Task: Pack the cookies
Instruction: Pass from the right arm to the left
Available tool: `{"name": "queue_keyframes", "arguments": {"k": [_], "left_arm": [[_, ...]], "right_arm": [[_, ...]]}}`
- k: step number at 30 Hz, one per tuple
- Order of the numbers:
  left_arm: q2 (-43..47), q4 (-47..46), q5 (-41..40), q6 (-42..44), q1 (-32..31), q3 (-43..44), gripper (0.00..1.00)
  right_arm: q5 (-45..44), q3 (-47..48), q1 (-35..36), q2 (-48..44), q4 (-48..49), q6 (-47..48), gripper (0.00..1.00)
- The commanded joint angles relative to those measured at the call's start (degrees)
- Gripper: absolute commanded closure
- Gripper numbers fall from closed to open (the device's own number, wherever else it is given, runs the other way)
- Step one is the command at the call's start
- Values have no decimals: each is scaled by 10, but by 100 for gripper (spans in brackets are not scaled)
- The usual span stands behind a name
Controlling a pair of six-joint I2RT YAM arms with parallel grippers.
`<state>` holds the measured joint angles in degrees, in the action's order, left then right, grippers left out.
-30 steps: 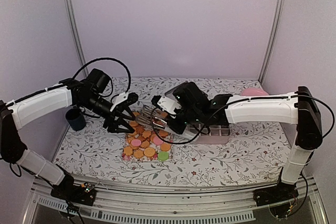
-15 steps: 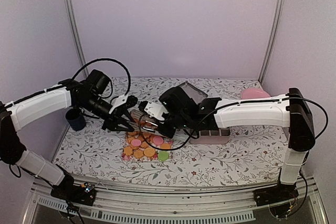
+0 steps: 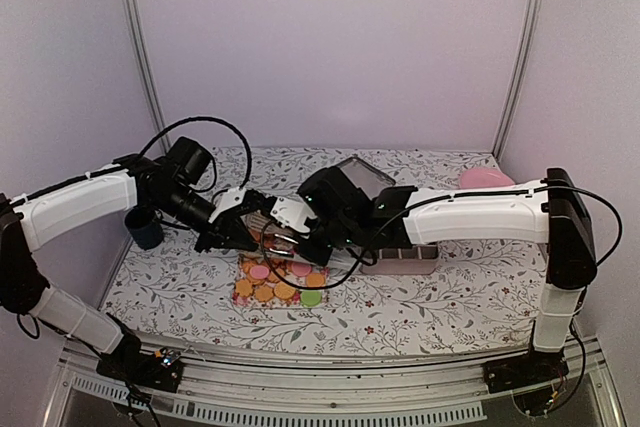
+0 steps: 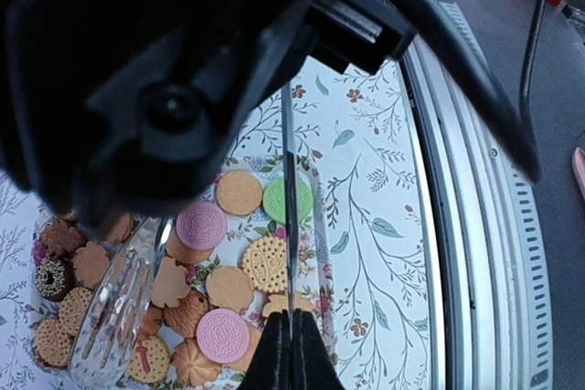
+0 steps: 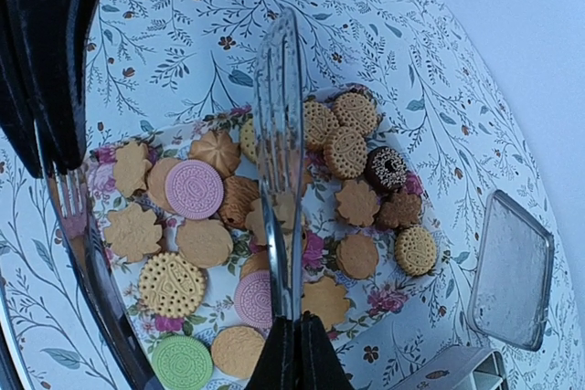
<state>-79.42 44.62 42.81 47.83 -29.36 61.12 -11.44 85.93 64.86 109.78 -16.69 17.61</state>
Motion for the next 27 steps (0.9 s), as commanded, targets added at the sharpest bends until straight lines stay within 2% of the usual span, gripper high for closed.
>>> {"name": "queue_keyframes", "arguments": {"k": [1,2,3,6,8,11,13,18,22,27], "left_arm": [[4,-11,-1,-29,-8,1,100],[5,-18,1,-37,-8,0,100],[6,-26,3,-46,-7,-1,100],[6,-54,6,-83,-6,-3,100],[4,-73,14,-113,-3,-4,100],[7,-124,55,-177,11,-11,100],[16,-175,84,-243,27,-19,100],[24,-328,166,-431,93,-36,100],[26,-418,200,-538,113,-53,100],[28,-511,215,-639,114,-78,100]], "right_arm": [[0,23,2,-16,45,-17,76],[-5,22,-1,-23,52,-19,58],[-5,21,-6,-30,57,-26,43],[30,18,-46,-66,67,-66,25],[77,-3,-85,-100,88,-128,2],[148,-73,-144,-178,166,-225,1],[200,-135,-179,-229,232,-278,1],[266,-274,-228,-315,360,-374,1],[316,-349,-253,-333,442,-449,1],[367,-364,-254,-285,528,-514,1]]}}
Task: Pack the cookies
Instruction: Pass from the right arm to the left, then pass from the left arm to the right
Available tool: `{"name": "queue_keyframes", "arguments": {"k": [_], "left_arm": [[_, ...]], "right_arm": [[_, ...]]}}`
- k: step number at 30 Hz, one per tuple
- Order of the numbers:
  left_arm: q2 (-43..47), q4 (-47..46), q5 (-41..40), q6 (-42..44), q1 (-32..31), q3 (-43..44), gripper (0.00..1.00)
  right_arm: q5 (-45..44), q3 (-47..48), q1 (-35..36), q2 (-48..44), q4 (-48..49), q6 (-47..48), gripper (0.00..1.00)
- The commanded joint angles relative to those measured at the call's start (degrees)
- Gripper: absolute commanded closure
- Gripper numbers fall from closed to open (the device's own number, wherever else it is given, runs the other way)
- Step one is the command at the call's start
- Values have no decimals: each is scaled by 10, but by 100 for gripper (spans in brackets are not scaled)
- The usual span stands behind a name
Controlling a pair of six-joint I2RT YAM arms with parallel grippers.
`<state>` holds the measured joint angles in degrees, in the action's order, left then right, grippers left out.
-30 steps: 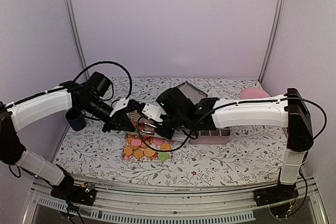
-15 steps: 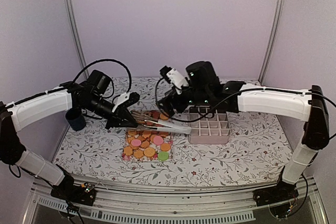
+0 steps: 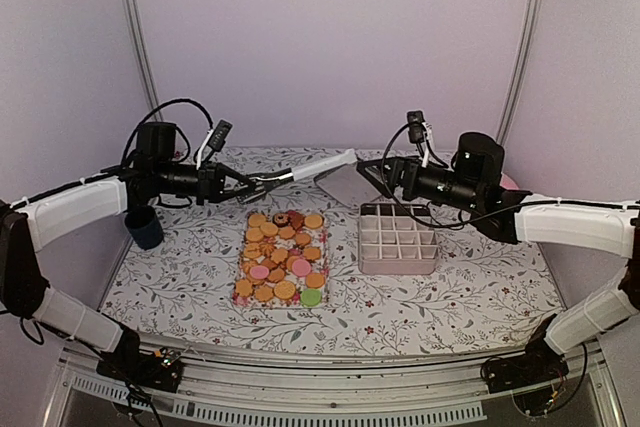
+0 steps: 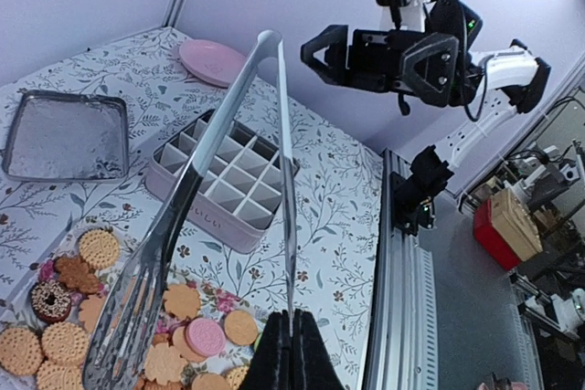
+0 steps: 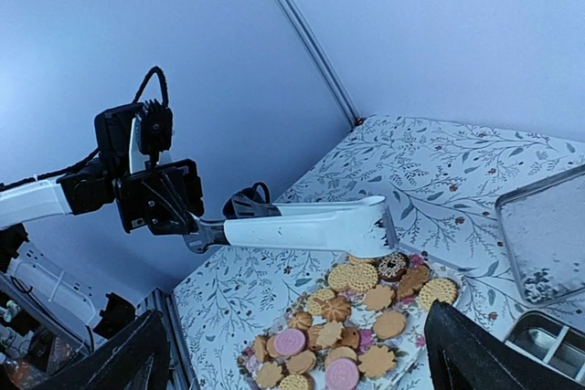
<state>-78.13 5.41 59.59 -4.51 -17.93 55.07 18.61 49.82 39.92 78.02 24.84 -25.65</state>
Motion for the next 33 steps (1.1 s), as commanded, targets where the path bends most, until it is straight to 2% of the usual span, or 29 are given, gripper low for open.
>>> {"name": "queue_keyframes", "arguments": {"k": [1,6,11,17,24,28,30,33], "left_arm": [[15,-130,56,-125,0,-22,100],[19,-211,121,-189,9,-50,100],[22,-313,156,-273,21,-84,100],[19,-321,152,-275,24,-88,100],[13,-327,149,-280,31,-83,100],[9,-362,153,-306,35,-85,100],[8,-378,154,-317,37,-88,100],[8,-390,151,-327,42,-93,100]], "right_arm": [[78,-2,-4,46,134,-97,1],[99,30,16,121,213,-144,1],[101,101,54,191,230,-147,1],[84,147,76,256,281,-175,1],[102,205,97,326,297,-202,13],[103,215,103,339,306,-215,16],[92,205,103,336,313,-217,15],[58,165,102,317,337,-218,3]]}}
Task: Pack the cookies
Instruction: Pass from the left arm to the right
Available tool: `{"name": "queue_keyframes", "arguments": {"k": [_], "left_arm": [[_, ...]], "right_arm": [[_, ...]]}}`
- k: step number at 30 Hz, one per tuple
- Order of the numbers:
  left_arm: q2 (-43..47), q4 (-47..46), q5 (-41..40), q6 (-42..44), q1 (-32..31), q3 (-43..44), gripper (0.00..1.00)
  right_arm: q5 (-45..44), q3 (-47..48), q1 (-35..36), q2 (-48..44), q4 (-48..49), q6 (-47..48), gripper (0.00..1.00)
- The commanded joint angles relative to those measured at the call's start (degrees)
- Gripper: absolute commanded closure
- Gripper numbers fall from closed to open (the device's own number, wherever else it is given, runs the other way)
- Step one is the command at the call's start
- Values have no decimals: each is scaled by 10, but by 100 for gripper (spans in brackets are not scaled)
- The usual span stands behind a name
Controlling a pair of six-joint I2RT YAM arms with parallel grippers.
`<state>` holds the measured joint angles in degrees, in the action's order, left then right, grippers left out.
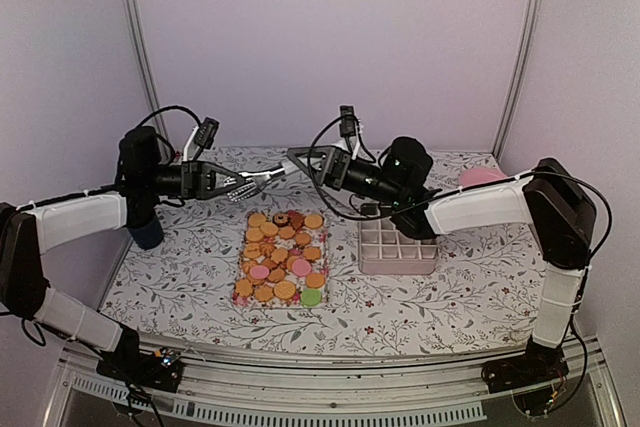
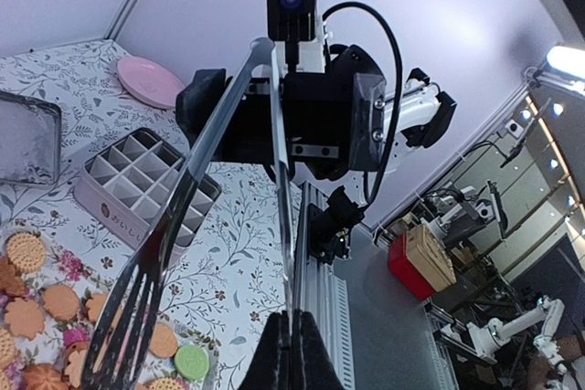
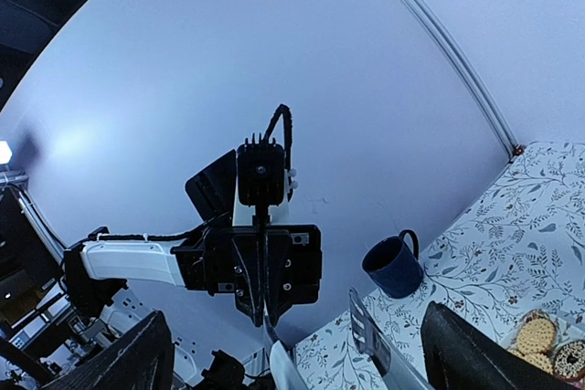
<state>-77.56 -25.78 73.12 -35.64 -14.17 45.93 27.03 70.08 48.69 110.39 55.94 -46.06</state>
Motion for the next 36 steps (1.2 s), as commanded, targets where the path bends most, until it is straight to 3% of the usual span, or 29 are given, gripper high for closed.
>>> {"name": "queue_keyframes", "arguments": {"k": [1,13,21,28,36], "left_arm": [[3,-80,14,-17,6,-2,100],[9,-100,14,-35,12,-10,100],[11,-104,16,-39,13,-12,100],[10,-108,14,-39,14,-16,100],[7,-132,11,-54,16,-21,100]], "right_arm": [[-40,-53,13,-17,33,-14,0],[-104,-147,-10,-38,138,-75,1],[-95,-94,0,3,148,-95,1],[-49,-22,20,57,148,-105,11],[-58,-12,30,90,163,-133,25]]}}
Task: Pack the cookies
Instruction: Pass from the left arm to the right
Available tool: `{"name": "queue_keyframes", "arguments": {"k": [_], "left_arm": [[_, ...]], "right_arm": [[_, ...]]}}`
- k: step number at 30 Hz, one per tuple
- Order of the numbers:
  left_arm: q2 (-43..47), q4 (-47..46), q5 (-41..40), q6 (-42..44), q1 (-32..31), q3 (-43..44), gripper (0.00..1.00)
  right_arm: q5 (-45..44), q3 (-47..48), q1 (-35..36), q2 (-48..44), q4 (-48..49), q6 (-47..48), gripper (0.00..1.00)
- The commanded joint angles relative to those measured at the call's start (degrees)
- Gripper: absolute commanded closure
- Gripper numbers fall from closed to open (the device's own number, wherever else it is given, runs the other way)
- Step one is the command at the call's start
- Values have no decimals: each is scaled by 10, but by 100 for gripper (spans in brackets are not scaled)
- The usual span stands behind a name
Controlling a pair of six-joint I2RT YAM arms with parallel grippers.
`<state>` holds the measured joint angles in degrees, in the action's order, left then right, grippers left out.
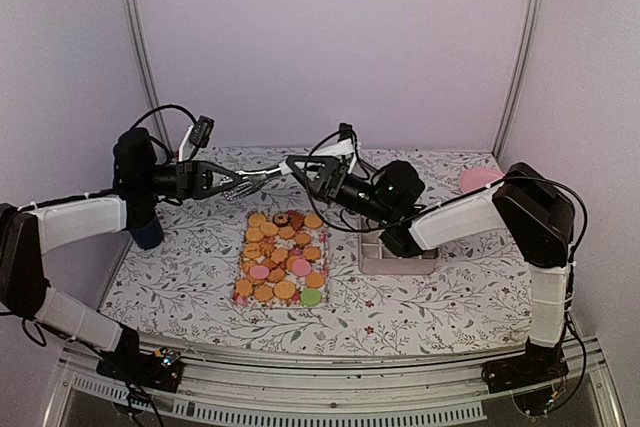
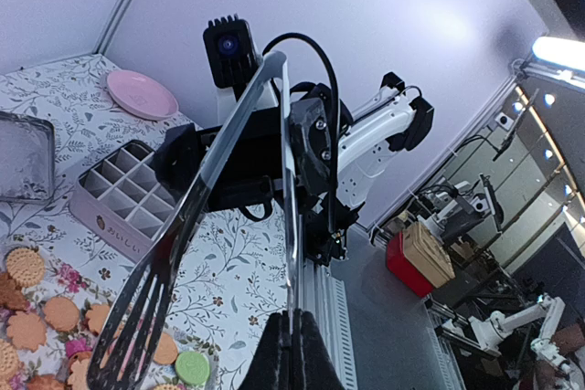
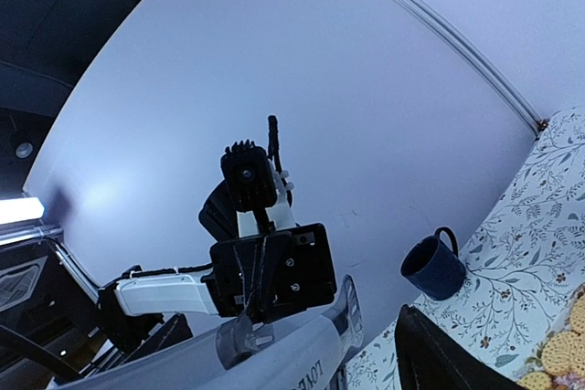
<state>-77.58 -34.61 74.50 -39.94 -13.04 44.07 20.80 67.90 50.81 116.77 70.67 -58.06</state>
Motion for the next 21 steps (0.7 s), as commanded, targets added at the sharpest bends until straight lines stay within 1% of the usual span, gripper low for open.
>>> {"name": "queue_keyframes", "arguments": {"k": [1,8,10,11,12,15,17,19,21], "left_arm": [[7,-44,-4,-12,5,-2,100],[7,-43,-4,-6,9,-8,100],[8,-40,-2,-2,14,-10,100],[8,-38,-1,-1,15,-10,100],[8,-37,0,0,17,-11,100],[10,-35,3,2,20,-11,100],[10,-38,5,-1,20,-12,100],[10,-44,5,-6,21,-14,100],[10,-51,7,-10,22,-14,100]], "right_arm": [[1,19,10,29,19,-17,27],[2,35,11,36,36,-34,50],[6,28,8,30,39,-32,52],[7,22,5,27,41,-31,51],[6,12,2,21,47,-30,49],[1,-30,-15,-4,76,-34,33],[-3,-51,-23,-22,80,-29,27],[-10,-66,-27,-36,78,-19,23],[-13,-77,-30,-45,83,-12,23]]}}
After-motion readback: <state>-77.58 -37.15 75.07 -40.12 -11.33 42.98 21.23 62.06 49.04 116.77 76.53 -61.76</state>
